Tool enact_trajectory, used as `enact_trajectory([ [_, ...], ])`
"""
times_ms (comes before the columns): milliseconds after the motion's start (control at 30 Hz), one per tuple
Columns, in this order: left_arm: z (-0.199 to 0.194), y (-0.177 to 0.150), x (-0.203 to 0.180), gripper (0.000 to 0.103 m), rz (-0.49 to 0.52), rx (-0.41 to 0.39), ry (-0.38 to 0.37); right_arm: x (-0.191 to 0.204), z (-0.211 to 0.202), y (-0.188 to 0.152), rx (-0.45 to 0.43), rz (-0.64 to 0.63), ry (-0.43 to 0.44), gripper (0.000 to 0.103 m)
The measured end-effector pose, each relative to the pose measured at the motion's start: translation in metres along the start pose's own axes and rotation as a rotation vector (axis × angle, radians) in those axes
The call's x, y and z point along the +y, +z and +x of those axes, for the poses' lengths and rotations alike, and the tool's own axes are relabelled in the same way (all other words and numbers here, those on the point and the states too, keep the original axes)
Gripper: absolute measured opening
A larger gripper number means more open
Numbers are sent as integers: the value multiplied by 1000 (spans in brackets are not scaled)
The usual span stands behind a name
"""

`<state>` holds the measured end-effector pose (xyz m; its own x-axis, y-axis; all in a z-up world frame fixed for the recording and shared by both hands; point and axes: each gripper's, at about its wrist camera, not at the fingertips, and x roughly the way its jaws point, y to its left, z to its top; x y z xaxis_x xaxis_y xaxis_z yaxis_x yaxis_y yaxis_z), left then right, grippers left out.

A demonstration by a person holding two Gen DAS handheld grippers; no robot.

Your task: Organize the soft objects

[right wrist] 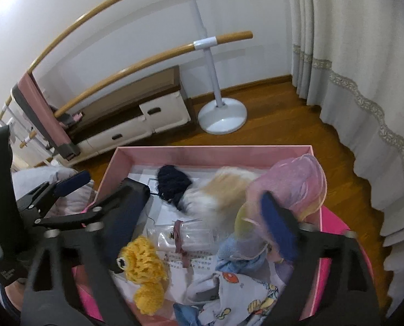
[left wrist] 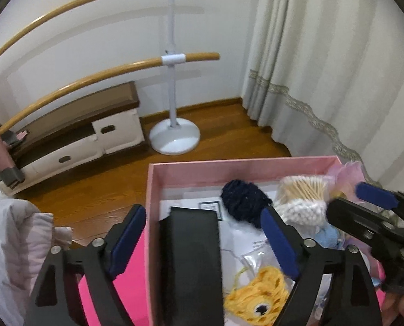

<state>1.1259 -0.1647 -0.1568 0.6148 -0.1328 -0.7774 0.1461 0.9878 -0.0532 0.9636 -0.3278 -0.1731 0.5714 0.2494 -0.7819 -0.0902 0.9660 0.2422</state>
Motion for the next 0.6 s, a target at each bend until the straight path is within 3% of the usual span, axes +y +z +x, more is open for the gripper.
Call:
enact_trajectory([
  [33, -3, 0, 0, 88, -1, -12, 10, 0, -4, -2, -12, 9, 7, 103],
  [367, -55, -18, -19, 103, 39, -157, 107, 15, -49, -18, -96, 9, -47, 103],
  [600, -104, -58, -38, 103, 38, -228, 119, 32, -103, -45, -186, -21, -113, 103],
])
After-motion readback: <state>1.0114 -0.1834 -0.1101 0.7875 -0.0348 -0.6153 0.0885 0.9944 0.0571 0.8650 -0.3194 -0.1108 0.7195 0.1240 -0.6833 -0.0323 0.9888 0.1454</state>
